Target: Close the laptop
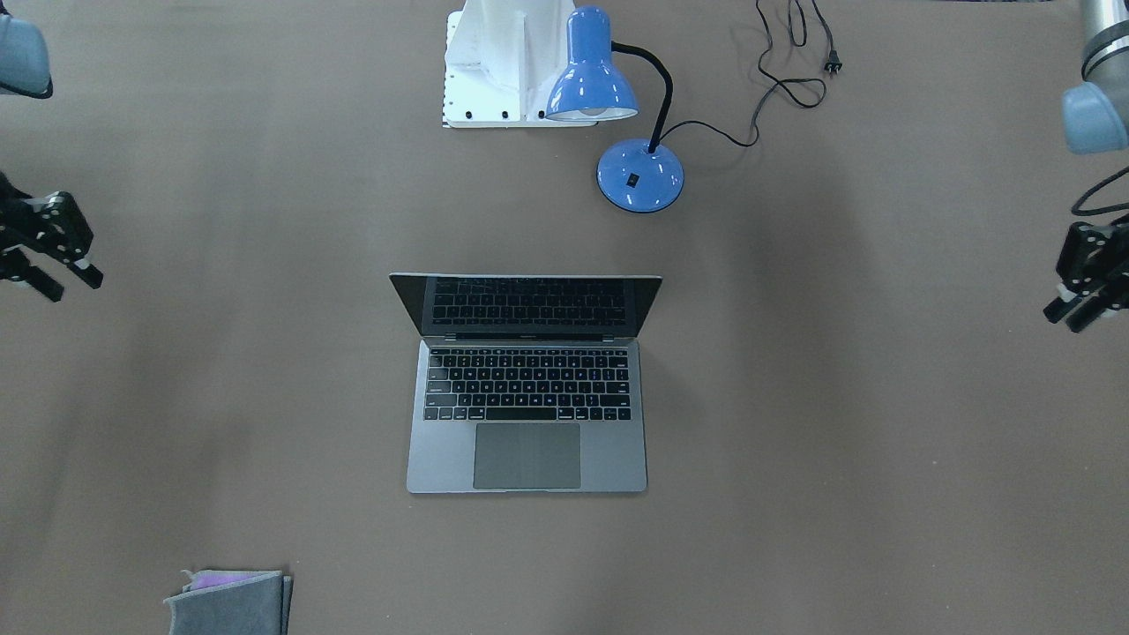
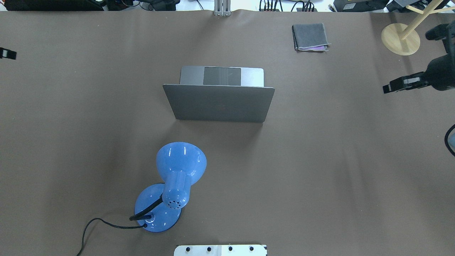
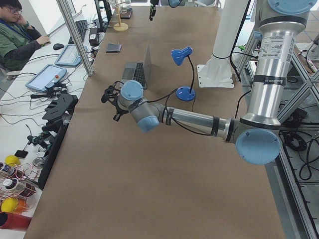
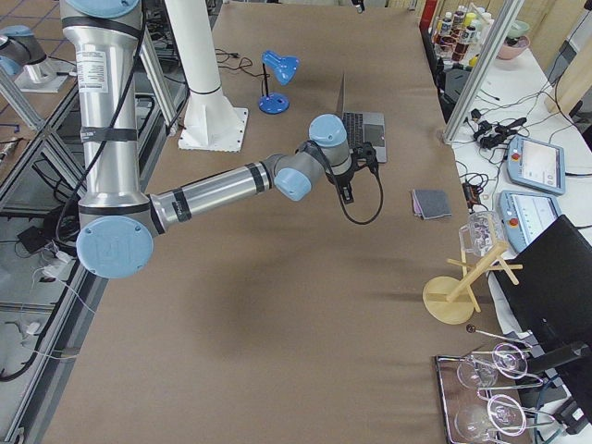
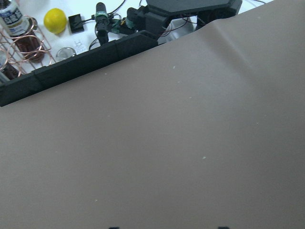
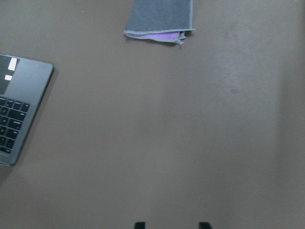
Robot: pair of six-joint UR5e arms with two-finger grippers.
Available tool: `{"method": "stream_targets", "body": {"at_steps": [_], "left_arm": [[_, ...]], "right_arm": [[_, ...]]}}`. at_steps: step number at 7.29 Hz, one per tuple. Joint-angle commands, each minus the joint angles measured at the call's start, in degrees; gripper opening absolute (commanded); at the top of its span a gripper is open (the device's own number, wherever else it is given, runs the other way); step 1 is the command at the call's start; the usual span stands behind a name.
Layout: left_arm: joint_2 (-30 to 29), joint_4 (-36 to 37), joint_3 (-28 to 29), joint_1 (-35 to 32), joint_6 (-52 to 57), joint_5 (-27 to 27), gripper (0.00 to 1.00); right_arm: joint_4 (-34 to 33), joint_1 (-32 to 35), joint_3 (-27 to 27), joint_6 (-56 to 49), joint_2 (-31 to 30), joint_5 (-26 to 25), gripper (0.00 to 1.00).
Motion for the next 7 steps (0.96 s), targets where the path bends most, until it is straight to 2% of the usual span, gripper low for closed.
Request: {"method": "stream_targets", "body": {"at_steps": [1,2,4,5,6,7], "left_arm": [[-0.2,-0.6,-5.0,7.1,-13.4,-2.0,0.00],[-0.8,-0.7,-8.0,9.9,-22.3,-3.6,0.00],[-5.7,-2.8,-8.7,17.2,-38.0,-3.0,0.00],[-8.5,-4.7,-8.3,19.5,-43.5,-2.9,0.00],[-10.6,-5.1,-8.1,21.6,-46.5,-2.6,0.00],[-11.8,-5.1,-8.2,24.2,-47.5,0.9,0.00]], "right_arm": [[0.1,-7.2,5.5,12.3,0.5,-0.4,0.00],[0.1,-9.5,6.2,17.6,2.5,-0.7,0.00],[0.2,-13.1,6.2,23.0,6.0,-1.0,0.00],[0.2,-15.1,6.2,27.2,8.9,-1.5,0.00],[0.2,-17.7,5.9,29.3,11.3,-4.1,0.00],[-0.1,-19.3,5.4,31.5,14.2,-5.2,0.00]]}}
